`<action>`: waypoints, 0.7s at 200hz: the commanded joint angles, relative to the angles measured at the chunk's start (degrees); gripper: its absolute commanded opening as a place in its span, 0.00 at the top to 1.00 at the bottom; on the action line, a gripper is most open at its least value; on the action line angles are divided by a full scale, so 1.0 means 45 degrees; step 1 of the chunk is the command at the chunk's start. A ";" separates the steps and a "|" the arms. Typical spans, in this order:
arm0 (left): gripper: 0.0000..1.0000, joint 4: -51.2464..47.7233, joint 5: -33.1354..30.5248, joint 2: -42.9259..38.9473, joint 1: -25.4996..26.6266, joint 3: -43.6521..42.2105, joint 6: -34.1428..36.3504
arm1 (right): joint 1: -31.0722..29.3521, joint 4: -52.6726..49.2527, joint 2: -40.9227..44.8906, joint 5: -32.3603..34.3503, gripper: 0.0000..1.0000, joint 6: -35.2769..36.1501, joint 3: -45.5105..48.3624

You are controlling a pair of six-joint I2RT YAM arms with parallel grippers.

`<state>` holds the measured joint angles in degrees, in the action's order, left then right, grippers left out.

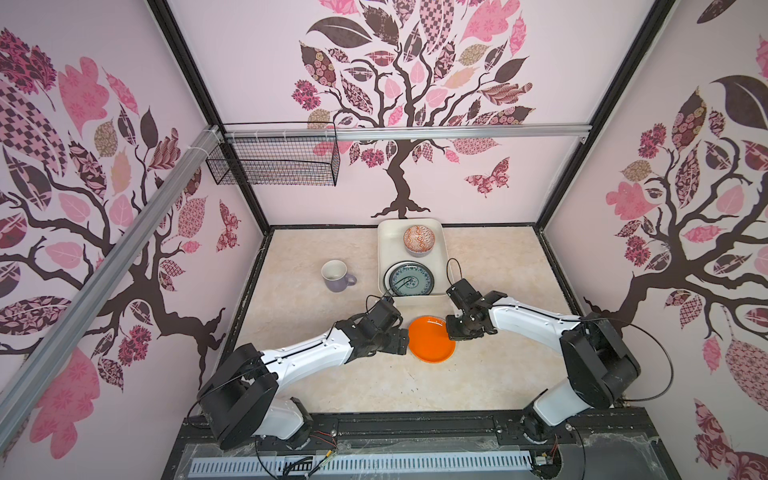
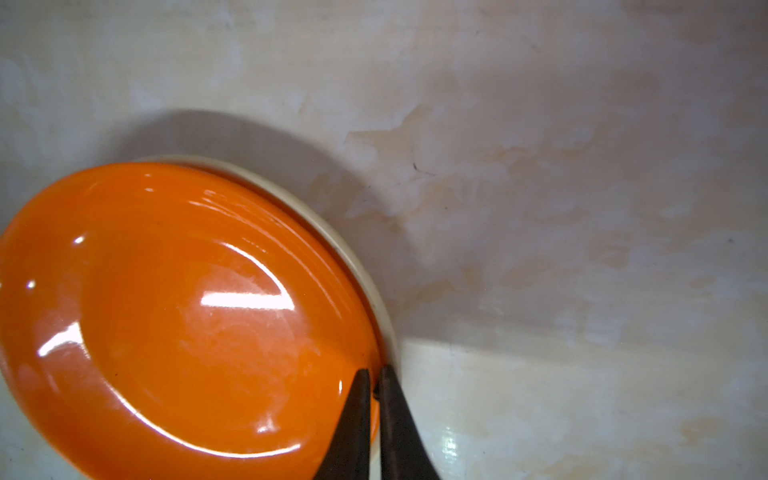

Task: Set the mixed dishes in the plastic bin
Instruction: 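Tilt the orange plate up off the cream plate with both grippers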

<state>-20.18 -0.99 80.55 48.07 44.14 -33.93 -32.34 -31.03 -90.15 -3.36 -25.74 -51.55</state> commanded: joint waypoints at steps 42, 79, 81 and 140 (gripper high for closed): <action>0.12 0.0203 0.0086 0.0360 -0.0078 0.0289 0.0216 | -0.0078 0.0253 -0.0826 -0.0893 0.89 -0.0023 0.0167; 0.12 0.0276 0.0221 0.0557 -0.0077 0.0403 0.0251 | -0.0104 0.0265 -0.0710 -0.0934 0.87 0.0006 0.0049; 0.12 0.0284 0.0221 0.0571 -0.0077 0.0420 0.0240 | -0.0100 0.0257 -0.0709 -0.0924 0.87 -0.0001 0.0039; 0.11 0.0946 0.0862 0.1358 -0.0126 0.0503 0.0059 | -0.0157 0.0420 -0.0771 -0.1107 0.87 0.0043 0.0147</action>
<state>-18.46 1.04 85.17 47.88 44.14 -33.43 -32.56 -28.95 -92.31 -7.57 -25.69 -51.37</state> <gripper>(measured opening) 0.889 0.128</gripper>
